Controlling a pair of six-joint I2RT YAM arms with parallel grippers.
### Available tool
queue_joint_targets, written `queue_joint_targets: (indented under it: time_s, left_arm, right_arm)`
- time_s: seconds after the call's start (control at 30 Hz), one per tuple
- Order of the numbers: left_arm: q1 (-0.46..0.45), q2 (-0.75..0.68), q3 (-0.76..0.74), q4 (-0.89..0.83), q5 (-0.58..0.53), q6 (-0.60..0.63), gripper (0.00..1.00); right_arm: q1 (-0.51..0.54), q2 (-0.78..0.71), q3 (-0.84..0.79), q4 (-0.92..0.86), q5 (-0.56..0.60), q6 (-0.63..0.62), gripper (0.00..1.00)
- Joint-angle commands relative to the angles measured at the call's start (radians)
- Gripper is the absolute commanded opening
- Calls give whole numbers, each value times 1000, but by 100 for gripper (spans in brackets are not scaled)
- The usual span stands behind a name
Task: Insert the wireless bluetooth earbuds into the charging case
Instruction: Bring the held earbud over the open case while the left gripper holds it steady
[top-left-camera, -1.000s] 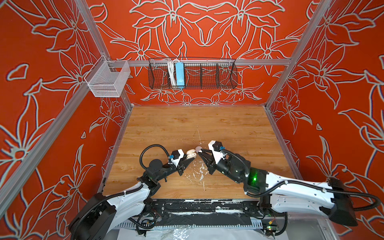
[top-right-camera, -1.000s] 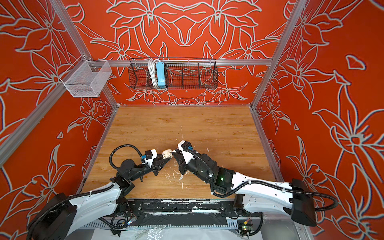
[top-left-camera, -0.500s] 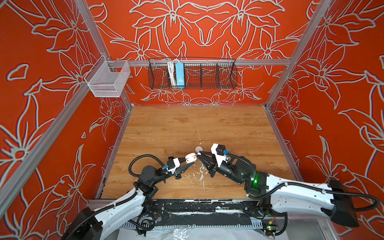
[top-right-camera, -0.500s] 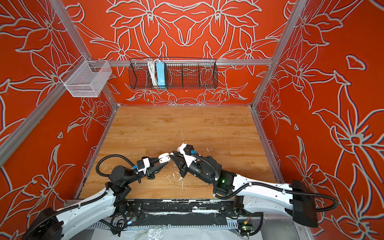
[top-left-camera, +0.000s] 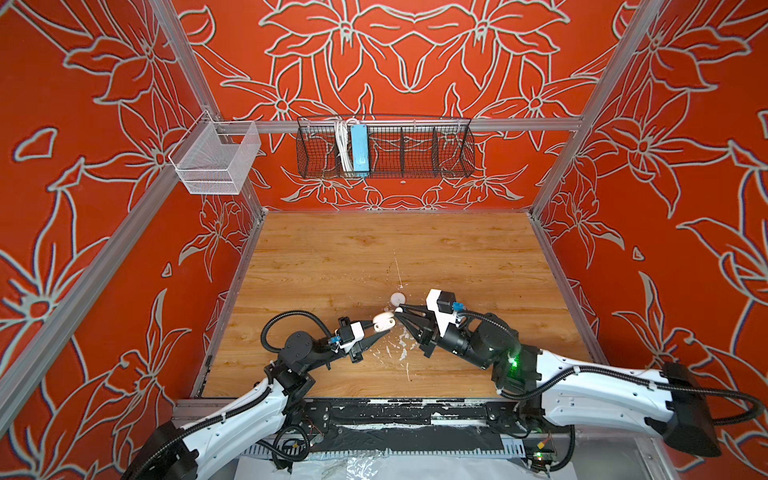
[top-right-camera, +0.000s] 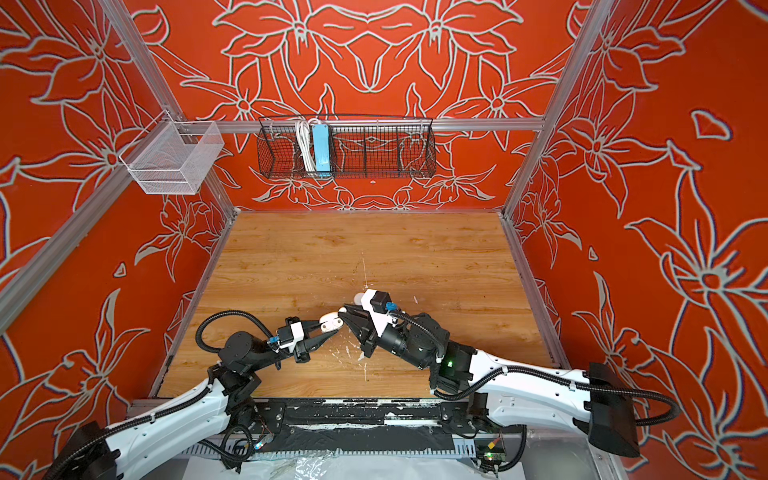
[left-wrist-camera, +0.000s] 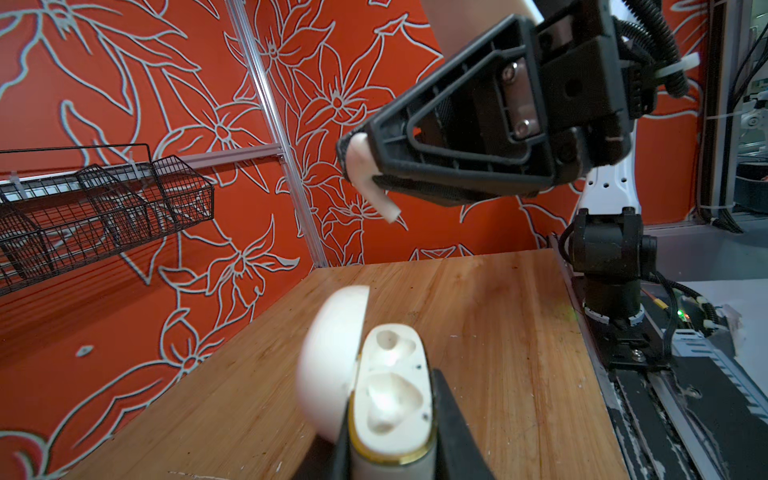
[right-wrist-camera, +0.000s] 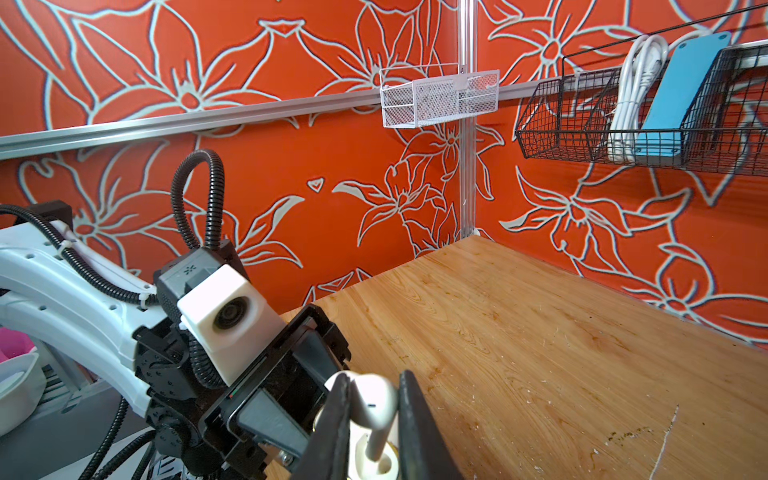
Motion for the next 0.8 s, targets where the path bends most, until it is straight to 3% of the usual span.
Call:
queue_joint_targets:
  time_s: [0.0, 0.53, 0.77]
  left_arm:
    - [-10, -13, 18, -2, 14, 22, 0]
    - [-17, -47, 9, -19, 32, 49, 0]
    - [-34, -102, 18, -90, -32, 64, 0]
  right_arm:
    - [5, -9, -10, 29, -14, -21, 18]
    - [9, 13, 7, -3, -7, -7, 17]
    - [14, 17, -18, 31, 4, -12, 16]
